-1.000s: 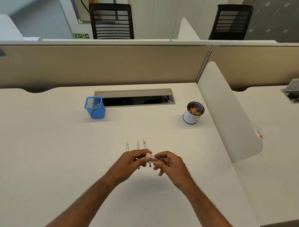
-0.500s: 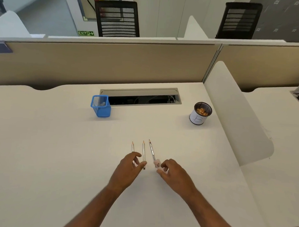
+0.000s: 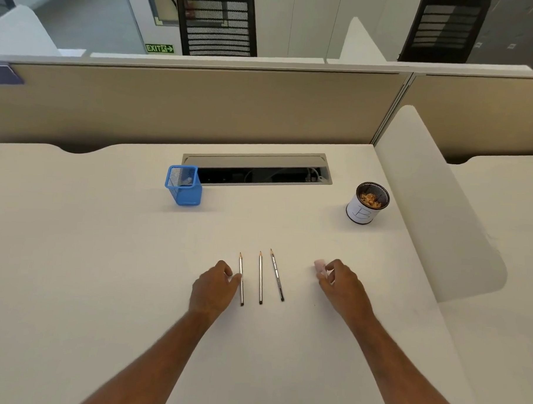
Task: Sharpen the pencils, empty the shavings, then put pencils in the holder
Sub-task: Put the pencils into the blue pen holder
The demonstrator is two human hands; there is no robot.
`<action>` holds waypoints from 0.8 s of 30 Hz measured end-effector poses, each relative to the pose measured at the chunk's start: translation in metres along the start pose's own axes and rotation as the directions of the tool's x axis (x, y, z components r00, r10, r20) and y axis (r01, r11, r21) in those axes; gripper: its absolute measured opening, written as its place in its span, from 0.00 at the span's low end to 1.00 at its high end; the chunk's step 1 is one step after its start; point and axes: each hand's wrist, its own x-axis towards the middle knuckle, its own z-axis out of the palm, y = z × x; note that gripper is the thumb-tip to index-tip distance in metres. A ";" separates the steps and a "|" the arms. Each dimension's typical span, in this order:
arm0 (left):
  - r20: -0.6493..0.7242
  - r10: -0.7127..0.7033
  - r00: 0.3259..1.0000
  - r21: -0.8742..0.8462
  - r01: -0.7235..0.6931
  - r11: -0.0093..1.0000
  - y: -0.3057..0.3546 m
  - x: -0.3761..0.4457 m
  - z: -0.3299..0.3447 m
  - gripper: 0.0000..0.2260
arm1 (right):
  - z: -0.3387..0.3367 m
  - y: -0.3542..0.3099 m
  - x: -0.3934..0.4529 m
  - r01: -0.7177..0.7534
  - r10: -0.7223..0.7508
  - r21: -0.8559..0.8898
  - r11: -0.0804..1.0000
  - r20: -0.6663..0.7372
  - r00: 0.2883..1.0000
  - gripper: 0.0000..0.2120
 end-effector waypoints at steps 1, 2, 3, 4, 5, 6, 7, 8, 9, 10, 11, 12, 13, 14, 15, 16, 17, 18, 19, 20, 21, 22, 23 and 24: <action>0.001 0.004 1.000 0.018 -0.004 1.000 0.003 0.002 0.001 0.11 | 0.000 0.000 0.002 -0.009 0.009 -0.002 1.000 0.006 1.000 0.10; 0.001 0.006 1.000 0.037 -0.006 0.999 0.005 0.005 0.002 0.12 | 0.001 0.001 0.003 -0.015 0.015 -0.005 1.000 0.010 1.000 0.10; -0.001 0.009 1.000 0.056 -0.009 0.998 0.008 0.007 0.002 0.13 | 0.001 0.001 0.005 -0.016 0.016 -0.010 1.000 0.012 1.000 0.10; -0.004 0.012 1.000 0.076 -0.011 0.997 0.010 0.009 0.003 0.13 | 0.003 0.002 0.005 -0.014 0.014 -0.017 1.000 0.014 1.000 0.10; -0.005 0.015 1.000 0.094 -0.014 0.995 0.012 0.010 0.003 0.14 | 0.004 0.003 0.006 -0.010 0.011 -0.020 1.000 0.015 1.000 0.10; -0.002 0.016 1.000 0.112 -0.015 0.994 0.014 0.012 0.004 0.14 | 0.005 0.003 0.006 -0.009 0.009 -0.019 1.000 0.017 1.000 0.10; 0.004 0.015 1.000 0.130 -0.015 0.991 0.017 0.014 0.004 0.15 | 0.007 0.004 0.007 -0.007 0.008 -0.016 1.000 0.017 1.000 0.10; 0.015 0.011 1.000 0.153 -0.013 0.988 0.019 0.014 0.004 0.15 | 0.008 0.004 0.007 -0.006 0.006 -0.013 1.000 0.018 1.000 0.09; 0.029 0.006 1.000 0.182 -0.012 0.983 0.021 0.016 0.003 0.14 | 0.009 0.004 0.007 -0.007 0.007 -0.010 1.000 0.018 1.000 0.09; 0.045 0.001 0.999 0.215 -0.010 0.977 0.024 0.017 0.003 0.14 | 0.009 0.004 0.008 -0.009 0.009 -0.005 1.000 0.019 1.000 0.09; 0.062 -0.009 0.998 0.244 -0.007 0.970 0.025 0.018 0.003 0.13 | 0.009 0.005 0.008 -0.013 0.013 -0.001 1.000 0.022 1.000 0.09; 0.076 -0.020 0.997 0.266 -0.001 0.964 0.026 0.019 0.003 0.13 | 0.009 0.005 0.008 -0.020 0.020 0.003 1.000 0.026 0.999 0.09; 0.088 -0.030 0.996 0.277 0.005 0.961 0.027 0.020 0.002 0.13 | 0.009 0.006 0.009 -0.028 0.028 0.006 1.000 0.030 0.999 0.09; 0.099 -0.041 0.994 0.281 0.012 0.960 0.027 0.021 0.002 0.12 | 0.009 0.007 0.009 -0.037 0.036 0.008 0.999 0.035 0.999 0.09; 0.108 -0.052 0.993 0.279 0.020 0.960 0.027 0.021 0.002 0.12 | 0.010 0.008 0.009 -0.043 0.043 0.009 0.999 0.037 0.998 0.10; 0.115 -0.065 0.991 0.273 0.031 0.962 0.028 0.021 0.001 0.11 | 0.010 0.009 0.009 -0.049 0.048 0.010 0.999 0.039 0.998 0.10; 0.120 -0.077 0.990 0.261 0.043 0.964 0.028 0.022 -0.001 0.11 | 0.010 0.009 0.009 -0.052 0.051 0.011 0.999 0.038 0.998 0.10; 0.125 -0.088 0.988 0.247 0.055 0.967 0.029 0.022 -0.002 0.10 | 0.010 0.010 0.009 -0.055 0.055 0.012 0.998 0.037 0.998 0.11; 0.130 -0.097 0.987 0.235 0.064 0.970 0.030 0.021 -0.003 0.10 | 0.010 0.009 0.008 -0.055 0.055 0.014 0.998 0.034 0.998 0.11; 0.134 -0.103 0.986 0.225 0.071 0.972 0.031 0.021 -0.005 0.10 | 0.010 0.009 0.008 -0.055 0.054 0.020 0.998 0.031 0.998 0.12; 0.139 -0.107 0.984 0.213 0.076 0.974 0.031 0.021 -0.007 0.10 | 0.010 0.009 0.007 -0.055 0.054 0.029 0.998 0.031 0.998 0.12; 0.138 -0.111 0.984 0.197 0.082 0.977 0.030 0.020 -0.009 0.10 | 0.009 0.008 0.005 -0.049 0.048 0.033 0.998 0.030 0.998 0.12; 0.134 -0.115 0.984 0.175 0.091 0.980 0.029 0.020 -0.010 0.10 | 0.009 0.008 0.003 -0.038 0.037 0.032 0.999 0.027 0.999 0.12; 0.126 -0.123 0.984 0.146 0.104 0.984 0.027 0.019 -0.012 0.10 | 0.008 0.008 0.002 -0.025 0.024 0.028 0.999 0.022 0.999 0.12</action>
